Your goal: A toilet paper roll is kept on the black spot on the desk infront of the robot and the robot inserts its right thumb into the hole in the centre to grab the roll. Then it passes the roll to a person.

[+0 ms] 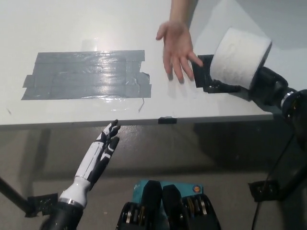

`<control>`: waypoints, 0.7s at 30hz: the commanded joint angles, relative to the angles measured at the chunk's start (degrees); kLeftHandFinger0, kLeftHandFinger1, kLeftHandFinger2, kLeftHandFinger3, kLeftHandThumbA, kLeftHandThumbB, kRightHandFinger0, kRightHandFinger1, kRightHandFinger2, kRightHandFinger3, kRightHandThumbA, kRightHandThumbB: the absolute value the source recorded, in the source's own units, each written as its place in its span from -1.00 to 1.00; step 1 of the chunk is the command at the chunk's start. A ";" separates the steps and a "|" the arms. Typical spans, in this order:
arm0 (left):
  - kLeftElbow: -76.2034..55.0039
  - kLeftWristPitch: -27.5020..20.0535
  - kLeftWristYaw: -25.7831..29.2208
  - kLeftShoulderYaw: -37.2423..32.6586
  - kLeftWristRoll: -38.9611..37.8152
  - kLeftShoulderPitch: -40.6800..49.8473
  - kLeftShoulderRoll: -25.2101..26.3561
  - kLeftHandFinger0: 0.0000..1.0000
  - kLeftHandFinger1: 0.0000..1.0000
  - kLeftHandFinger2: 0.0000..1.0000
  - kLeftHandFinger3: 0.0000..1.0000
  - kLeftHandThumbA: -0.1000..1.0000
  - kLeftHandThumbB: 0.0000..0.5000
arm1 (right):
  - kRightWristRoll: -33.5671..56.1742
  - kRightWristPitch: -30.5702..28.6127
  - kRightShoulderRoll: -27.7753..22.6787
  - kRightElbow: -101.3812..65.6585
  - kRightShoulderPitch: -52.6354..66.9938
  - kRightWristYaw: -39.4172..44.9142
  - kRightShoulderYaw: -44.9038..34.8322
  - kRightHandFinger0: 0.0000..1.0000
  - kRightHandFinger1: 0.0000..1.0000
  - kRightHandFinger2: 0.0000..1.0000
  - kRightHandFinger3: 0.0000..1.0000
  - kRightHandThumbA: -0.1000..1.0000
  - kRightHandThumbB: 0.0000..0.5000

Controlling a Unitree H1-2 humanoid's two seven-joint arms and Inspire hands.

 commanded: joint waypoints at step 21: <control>-0.13 -0.80 -0.57 0.16 -0.56 -3.05 0.34 1.00 1.00 1.00 1.00 0.95 -0.75 | 21.99 11.59 4.14 -40.08 1.54 -0.25 15.20 -1.00 -0.08 0.74 1.00 -1.00 -0.62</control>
